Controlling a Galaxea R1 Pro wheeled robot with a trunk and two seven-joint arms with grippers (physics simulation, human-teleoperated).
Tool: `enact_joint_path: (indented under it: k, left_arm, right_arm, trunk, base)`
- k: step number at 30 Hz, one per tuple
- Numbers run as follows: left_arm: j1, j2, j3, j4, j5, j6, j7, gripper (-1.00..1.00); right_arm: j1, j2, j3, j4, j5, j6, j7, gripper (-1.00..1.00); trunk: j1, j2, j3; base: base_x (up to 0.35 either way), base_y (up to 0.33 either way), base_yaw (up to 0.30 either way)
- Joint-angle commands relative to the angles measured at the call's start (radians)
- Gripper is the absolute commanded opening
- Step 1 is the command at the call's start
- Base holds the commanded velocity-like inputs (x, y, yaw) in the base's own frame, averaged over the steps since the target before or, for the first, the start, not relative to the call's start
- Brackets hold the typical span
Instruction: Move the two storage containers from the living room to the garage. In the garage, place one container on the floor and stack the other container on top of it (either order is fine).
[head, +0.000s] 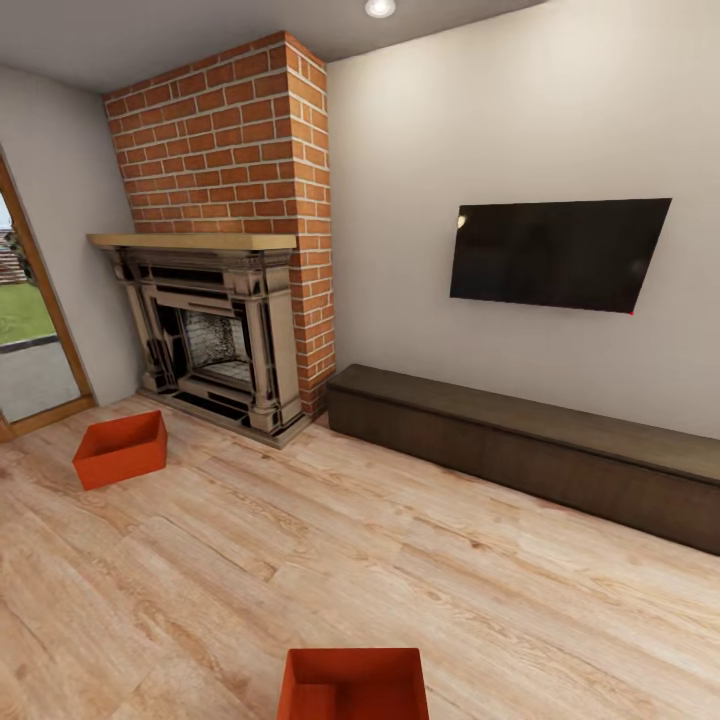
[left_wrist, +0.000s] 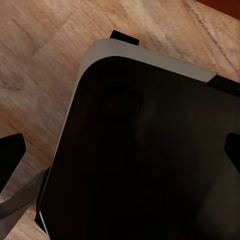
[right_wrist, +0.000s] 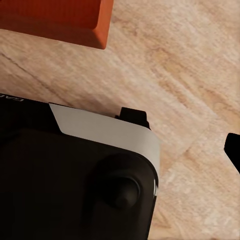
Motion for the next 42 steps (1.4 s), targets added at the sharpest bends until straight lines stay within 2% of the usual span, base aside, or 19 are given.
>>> enact_joint_path:
  k: [1,9,39,42]
  left_arm:
    - [0.0,0.0,0.001,-0.002,0.004,0.003,0.003,1.0]
    - [0.0,0.0,0.001,-0.002,0.004,0.003,0.003,1.0]
    - [0.0,-0.001,0.001,-0.002,0.004,0.003,0.003,1.0]
    - [0.0,-0.001,0.001,-0.002,0.004,0.003,0.003,1.0]
  right_arm:
    - [-0.001,0.001,0.008,0.003,-0.01,-0.004,0.001,1.0]
    - [-0.001,-0.002,0.009,0.002,-0.009,-0.009,0.005,1.0]
    - [-0.001,-0.007,0.008,0.002,-0.012,-0.01,0.014,1.0]
    - [-0.001,-0.009,-0.01,0.002,-0.012,-0.01,0.014,1.0]
  trunk:
    - [0.0,-0.001,-0.001]
    - [0.0,-0.001,-0.005]
    - [0.0,-0.001,-0.051]
    - [0.0,-0.001,-0.056]
  base:
    - [0.0,0.0,0.0]
    - [0.0,0.0,0.006]
    - [0.0,0.0,0.073]
    - [0.0,0.0,0.014]
